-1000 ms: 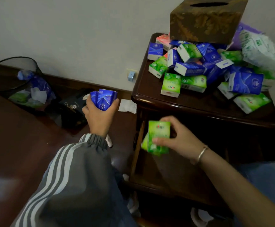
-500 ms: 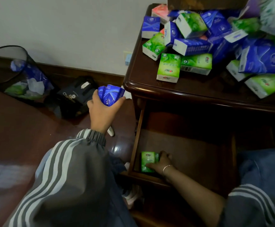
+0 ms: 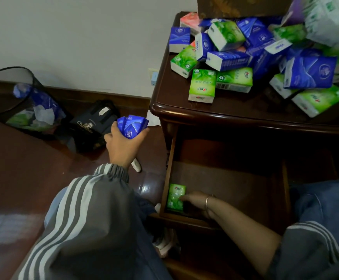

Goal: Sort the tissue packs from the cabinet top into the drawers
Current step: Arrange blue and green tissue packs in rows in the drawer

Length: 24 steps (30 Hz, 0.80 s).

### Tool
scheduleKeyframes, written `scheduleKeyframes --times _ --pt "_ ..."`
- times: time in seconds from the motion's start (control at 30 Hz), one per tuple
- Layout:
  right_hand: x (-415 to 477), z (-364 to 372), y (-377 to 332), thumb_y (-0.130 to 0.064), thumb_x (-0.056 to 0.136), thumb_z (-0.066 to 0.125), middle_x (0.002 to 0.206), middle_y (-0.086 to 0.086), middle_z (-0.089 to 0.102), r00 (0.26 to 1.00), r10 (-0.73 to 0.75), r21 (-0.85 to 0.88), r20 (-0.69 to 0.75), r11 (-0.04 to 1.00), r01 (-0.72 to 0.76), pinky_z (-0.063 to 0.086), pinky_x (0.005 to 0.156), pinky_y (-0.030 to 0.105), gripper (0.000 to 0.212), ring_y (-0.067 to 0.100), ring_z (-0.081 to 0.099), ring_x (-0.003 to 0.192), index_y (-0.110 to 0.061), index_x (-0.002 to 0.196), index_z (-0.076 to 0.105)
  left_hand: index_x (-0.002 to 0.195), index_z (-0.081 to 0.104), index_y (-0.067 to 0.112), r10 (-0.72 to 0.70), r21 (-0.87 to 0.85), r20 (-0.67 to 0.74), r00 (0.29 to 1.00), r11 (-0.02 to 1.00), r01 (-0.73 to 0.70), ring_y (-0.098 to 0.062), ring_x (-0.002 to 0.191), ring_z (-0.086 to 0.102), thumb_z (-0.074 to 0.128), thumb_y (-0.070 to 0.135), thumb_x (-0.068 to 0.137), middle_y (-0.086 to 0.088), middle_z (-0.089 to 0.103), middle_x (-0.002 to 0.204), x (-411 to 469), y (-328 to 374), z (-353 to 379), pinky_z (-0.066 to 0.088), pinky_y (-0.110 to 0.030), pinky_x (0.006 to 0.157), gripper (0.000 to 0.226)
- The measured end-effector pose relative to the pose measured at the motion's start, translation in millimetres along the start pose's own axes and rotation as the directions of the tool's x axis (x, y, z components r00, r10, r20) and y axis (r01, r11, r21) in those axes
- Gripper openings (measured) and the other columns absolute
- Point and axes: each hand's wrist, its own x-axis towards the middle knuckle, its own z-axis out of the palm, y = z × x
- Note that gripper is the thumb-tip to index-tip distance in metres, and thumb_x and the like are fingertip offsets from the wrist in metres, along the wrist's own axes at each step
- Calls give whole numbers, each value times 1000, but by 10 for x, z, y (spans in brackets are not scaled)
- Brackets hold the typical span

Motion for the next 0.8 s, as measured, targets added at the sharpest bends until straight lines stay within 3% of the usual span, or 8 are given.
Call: scheduleKeyframes --times 0.07,0.17,0.23,0.37,0.57,0.67,0.73,0.8 --pt "-52 -57 13 -18 90 55 87 8 65 986 -71 49 -148 996 79 43 54 21 12 17 58 69 -12 91 66 142 32 24 -31 41 33 999 999 29 -30 119 45 77 61 60 -10 34 131 -47 -66 -6 39 -36 103 101" --pt "-190 -96 -120 -18 92 54 104 11 66 925 -236 159 -297 943 291 42 64 24 17 17 59 88 -10 104 63 133 43 24 -110 122 171 979 989 90 -28 117 47 76 64 54 -11 43 129 -176 -172 14 45 -35 98 94" --pt "-363 -86 -274 -25 94 52 113 12 65 925 -305 251 -225 900 357 48 71 26 20 19 61 98 -13 109 60 130 48 21 -162 149 283 945 981 124 -25 113 52 77 63 55 -13 51 128 -334 -188 48 50 -29 87 90" --pt "-680 -142 -472 -43 91 53 98 -2 64 921 -386 326 -52 865 381 48 72 28 18 20 63 98 -26 95 58 137 41 22 -72 231 406 911 973 -26 -23 118 47 77 66 49 -13 44 133 -798 -74 206 42 -33 102 104" --pt "-960 -489 -426 -12 88 60 88 6 65 877 -472 381 -90 797 468 53 57 25 4 14 63 75 -16 89 60 144 28 26 103 134 557 824 968 -211 -15 119 44 83 54 59 0 42 128 -1226 188 387 41 -28 101 105" --pt "-1062 -703 -390 -7 88 59 93 7 67 864 -502 412 -43 779 473 57 68 29 15 17 66 83 -13 101 61 135 46 14 140 -271 709 691 959 84 -17 109 61 70 40 82 -2 64 119 -1265 287 376 50 -28 92 64" --pt "-1090 -808 -375 -6 87 59 94 6 68 866 -500 432 -4 780 453 57 71 30 18 17 67 84 -13 104 60 128 55 12 71 -379 734 676 868 321 -21 109 61 47 38 96 -8 67 118 -1256 309 366 47 -33 91 42" --pt "-1093 -904 -337 -6 87 61 93 6 69 876 -482 397 -7 803 444 56 73 31 21 17 67 83 -13 106 60 132 52 9 27 -427 707 707 813 396 -22 107 62 39 24 101 -13 63 124 -1245 352 373 52 -30 85 37"
